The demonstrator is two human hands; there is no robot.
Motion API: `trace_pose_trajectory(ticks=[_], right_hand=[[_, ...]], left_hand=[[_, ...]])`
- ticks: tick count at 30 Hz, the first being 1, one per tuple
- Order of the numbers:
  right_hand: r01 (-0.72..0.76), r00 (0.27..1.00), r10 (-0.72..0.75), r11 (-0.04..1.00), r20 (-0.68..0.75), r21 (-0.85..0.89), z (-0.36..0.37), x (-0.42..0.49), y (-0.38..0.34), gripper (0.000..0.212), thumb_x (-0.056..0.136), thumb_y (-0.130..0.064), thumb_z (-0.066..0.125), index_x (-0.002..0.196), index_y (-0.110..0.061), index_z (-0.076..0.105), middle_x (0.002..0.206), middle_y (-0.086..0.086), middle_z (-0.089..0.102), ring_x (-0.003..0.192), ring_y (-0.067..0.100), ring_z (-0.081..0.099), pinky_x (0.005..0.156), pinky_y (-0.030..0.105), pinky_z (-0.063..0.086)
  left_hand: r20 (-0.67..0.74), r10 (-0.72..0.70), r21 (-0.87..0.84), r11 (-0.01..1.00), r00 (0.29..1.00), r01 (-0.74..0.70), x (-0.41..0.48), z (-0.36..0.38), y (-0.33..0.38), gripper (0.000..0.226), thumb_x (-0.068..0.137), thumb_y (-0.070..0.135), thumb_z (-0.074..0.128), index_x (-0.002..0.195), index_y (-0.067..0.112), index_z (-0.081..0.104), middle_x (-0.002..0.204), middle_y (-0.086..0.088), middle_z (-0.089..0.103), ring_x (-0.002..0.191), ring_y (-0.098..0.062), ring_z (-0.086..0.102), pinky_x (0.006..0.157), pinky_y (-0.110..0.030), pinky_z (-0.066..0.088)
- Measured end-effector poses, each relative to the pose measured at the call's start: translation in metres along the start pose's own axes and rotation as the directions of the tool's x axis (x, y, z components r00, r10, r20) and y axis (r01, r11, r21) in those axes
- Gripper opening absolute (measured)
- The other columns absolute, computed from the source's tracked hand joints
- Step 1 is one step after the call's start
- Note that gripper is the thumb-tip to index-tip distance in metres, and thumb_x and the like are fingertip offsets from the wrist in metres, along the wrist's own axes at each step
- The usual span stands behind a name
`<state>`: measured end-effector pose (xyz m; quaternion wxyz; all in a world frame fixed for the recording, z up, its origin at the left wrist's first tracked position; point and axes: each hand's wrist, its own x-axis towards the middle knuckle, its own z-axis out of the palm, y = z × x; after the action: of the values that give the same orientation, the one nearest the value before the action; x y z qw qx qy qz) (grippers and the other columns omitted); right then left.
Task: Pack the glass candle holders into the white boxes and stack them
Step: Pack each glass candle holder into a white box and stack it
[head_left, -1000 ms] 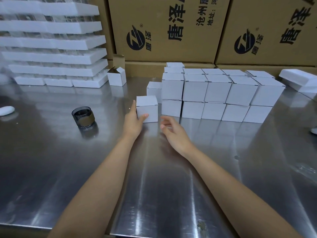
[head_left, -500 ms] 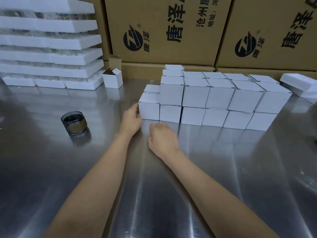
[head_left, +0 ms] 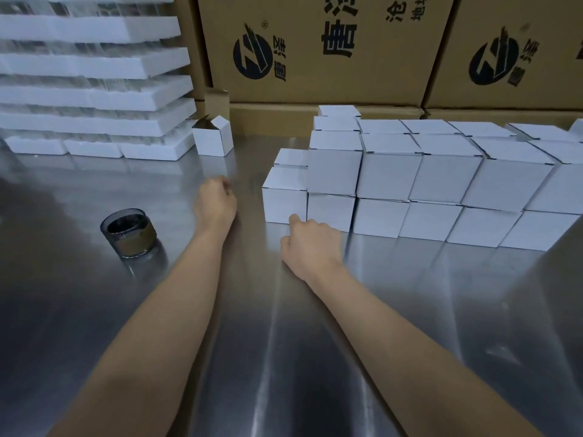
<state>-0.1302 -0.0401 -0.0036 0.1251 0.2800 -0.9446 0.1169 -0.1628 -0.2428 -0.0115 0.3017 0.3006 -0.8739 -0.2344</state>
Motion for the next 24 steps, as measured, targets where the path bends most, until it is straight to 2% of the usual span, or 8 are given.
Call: trace_pose_trajectory(ticks=[3, 6, 11, 15, 18, 22, 24], right_hand=[[0.061, 0.998, -0.061, 0.998, -0.001, -0.012, 0.003, 0.002, 0.0, 0.012, 0.092, -0.019, 0.042, 0.088, -0.013, 0.033, 0.06, 0.0, 0.027, 0.062, 0.026, 0.035, 0.048, 0.031, 0.01], [0.091, 0.996, -0.091, 0.996, 0.006, 0.002, 0.006, 0.006, -0.003, 0.012, 0.091, -0.018, 0.042, 0.086, -0.013, 0.032, 0.058, 0.0, 0.028, 0.056, 0.025, 0.031, 0.047, 0.032, 0.01], [0.064, 0.997, -0.064, 0.998, 0.034, -0.003, 0.006, 0.006, -0.001, 0.014, 0.09, -0.02, 0.041, 0.084, -0.015, 0.03, 0.057, -0.002, 0.029, 0.049, 0.016, 0.022, 0.046, 0.033, 0.01], [0.051, 0.997, -0.05, 0.999, 0.052, -0.015, 0.008, 0.008, -0.001, 0.013, 0.091, -0.023, 0.039, 0.085, -0.02, 0.028, 0.059, -0.005, 0.029, 0.049, 0.013, 0.02, 0.047, 0.033, 0.01], [0.062, 0.995, -0.06, 0.998, 0.077, -0.023, 0.008, 0.008, 0.0, 0.013, 0.092, -0.026, 0.036, 0.087, -0.022, 0.025, 0.062, -0.005, 0.03, 0.051, 0.017, 0.022, 0.047, 0.033, 0.01], [0.039, 0.998, -0.039, 0.999, 0.056, 0.013, 0.01, 0.01, -0.001, 0.015, 0.089, -0.027, 0.042, 0.087, -0.024, 0.027, 0.061, -0.001, 0.034, 0.061, 0.025, 0.033, 0.047, 0.029, 0.007], [0.029, 1.0, -0.029, 0.999, 0.002, 0.031, 0.006, 0.013, -0.003, 0.024, 0.069, -0.023, 0.055, 0.076, -0.023, 0.032, 0.052, -0.003, 0.024, 0.049, 0.023, 0.025, 0.049, 0.022, 0.0]], left_hand=[[0.014, 0.023, 0.114, 0.993, 1.0, -0.025, 0.026, 0.011, -0.001, 0.028, 0.094, 0.008, 0.045, 0.113, 0.008, 0.064, 0.12, -0.015, 0.061, 0.109, -0.036, 0.057, 0.084, -0.039, 0.045], [0.032, 0.025, 0.136, 0.99, 0.999, -0.029, 0.05, 0.025, 0.0, 0.028, 0.096, 0.01, 0.045, 0.119, 0.002, 0.059, 0.13, -0.016, 0.049, 0.11, -0.037, 0.055, 0.087, -0.042, 0.043], [0.022, 0.016, 0.193, 0.981, 1.0, -0.019, 0.091, 0.039, 0.0, 0.025, 0.097, 0.011, 0.044, 0.119, 0.0, 0.049, 0.13, -0.017, 0.043, 0.098, -0.04, 0.057, 0.071, -0.039, 0.038], [-0.035, -0.003, 0.159, 0.987, 0.999, 0.009, 0.126, 0.053, -0.002, 0.046, 0.1, 0.02, 0.045, 0.142, 0.007, 0.032, 0.133, -0.016, 0.046, 0.111, -0.037, 0.055, 0.079, -0.043, 0.043], [-0.087, 0.017, 0.145, 0.989, 0.996, -0.005, 0.15, 0.064, -0.004, 0.061, 0.1, 0.028, 0.048, 0.151, 0.012, 0.02, 0.129, -0.014, 0.053, 0.111, -0.034, 0.057, 0.081, -0.043, 0.045], [-0.131, 0.02, 0.194, 0.981, 0.991, 0.006, 0.18, 0.08, -0.009, 0.063, 0.099, 0.036, 0.049, 0.151, 0.012, 0.022, 0.115, -0.016, 0.063, 0.103, -0.035, 0.061, 0.072, -0.04, 0.043], [-0.141, 0.029, 0.217, 0.976, 0.99, 0.002, 0.19, 0.086, -0.012, 0.058, 0.099, 0.036, 0.049, 0.146, 0.01, 0.028, 0.113, -0.018, 0.064, 0.102, -0.037, 0.062, 0.068, -0.039, 0.039]])
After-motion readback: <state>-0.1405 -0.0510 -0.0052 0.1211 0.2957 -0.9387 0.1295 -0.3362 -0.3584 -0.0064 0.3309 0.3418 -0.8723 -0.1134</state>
